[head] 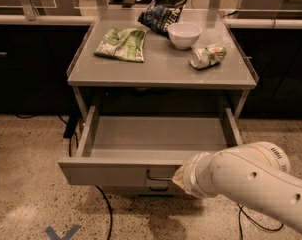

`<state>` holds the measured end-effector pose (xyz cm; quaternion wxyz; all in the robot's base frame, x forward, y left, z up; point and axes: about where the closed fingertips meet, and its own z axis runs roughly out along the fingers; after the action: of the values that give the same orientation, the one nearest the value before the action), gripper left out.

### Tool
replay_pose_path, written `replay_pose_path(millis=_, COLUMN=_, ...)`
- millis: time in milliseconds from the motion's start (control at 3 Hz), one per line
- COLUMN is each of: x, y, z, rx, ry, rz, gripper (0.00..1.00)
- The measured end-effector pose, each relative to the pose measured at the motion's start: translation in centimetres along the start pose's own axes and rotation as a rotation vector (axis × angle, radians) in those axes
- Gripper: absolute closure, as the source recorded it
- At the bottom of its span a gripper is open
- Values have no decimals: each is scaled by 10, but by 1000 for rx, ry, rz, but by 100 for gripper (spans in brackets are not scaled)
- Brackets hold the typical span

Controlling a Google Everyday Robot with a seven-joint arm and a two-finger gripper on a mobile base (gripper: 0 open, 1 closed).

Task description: Close top drawer

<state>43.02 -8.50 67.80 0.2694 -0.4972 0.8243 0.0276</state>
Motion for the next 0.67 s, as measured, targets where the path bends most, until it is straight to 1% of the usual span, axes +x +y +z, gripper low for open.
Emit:
replay_pose_path(millis=333, x=-7, y=-19, z=10, rx=36, ry=-49, rz=45, gripper=100)
replay_pose_path(millis=667, x=-6, y=-20, z=10, rx=36, ry=-53, rz=48, gripper=100)
